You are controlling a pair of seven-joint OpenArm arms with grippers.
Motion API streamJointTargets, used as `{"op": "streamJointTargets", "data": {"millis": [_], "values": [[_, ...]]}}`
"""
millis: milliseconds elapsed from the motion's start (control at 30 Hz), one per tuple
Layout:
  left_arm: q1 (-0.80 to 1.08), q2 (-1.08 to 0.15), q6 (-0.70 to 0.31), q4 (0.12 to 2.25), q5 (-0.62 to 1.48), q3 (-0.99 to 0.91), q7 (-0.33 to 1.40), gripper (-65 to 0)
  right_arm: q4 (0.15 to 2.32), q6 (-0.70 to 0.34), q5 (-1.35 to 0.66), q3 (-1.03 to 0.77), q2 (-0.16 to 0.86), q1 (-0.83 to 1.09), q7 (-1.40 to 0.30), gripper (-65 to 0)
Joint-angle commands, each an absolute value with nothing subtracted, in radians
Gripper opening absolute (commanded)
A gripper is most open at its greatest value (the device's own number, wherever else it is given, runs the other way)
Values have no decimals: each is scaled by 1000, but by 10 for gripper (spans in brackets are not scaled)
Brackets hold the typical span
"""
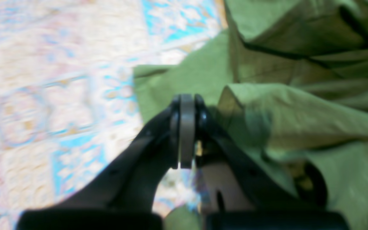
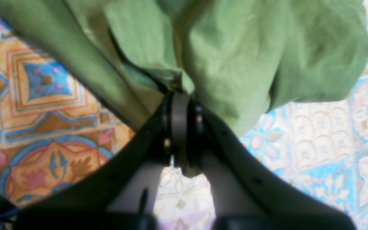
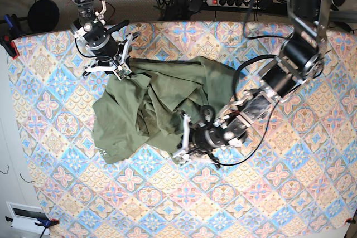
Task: Layout the t-shirt on the table in an organized manner, then fold the t-shirt properly
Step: 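Pull the grasped fold with the left gripper toward the right gripper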
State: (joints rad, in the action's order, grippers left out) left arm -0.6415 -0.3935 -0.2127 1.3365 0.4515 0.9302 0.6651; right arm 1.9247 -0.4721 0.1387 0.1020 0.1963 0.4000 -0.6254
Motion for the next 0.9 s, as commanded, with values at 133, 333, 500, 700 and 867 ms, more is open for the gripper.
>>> {"op": "streamJointTargets", "data": {"millis": [133, 333, 500, 700, 867], "values": [[-581, -495, -214, 1486, 452, 854, 665, -650, 1946, -464, 134, 35, 183, 380, -605, -643], [-527, -529, -214, 1506, 452, 828, 662, -650, 1957, -464, 133, -42, 136, 381, -605, -642], [-526, -529, -214, 1506, 452, 828, 665, -650, 1971, -464, 133, -10, 128, 404, -605, -552], [-526, -529, -214, 1494, 452, 828, 667, -650, 1977, -464, 134, -16, 127, 446, -605, -321], [-518, -529, -214, 1472, 452, 828, 664, -650, 1985, -464, 134, -13, 127, 498, -498, -210]]}}
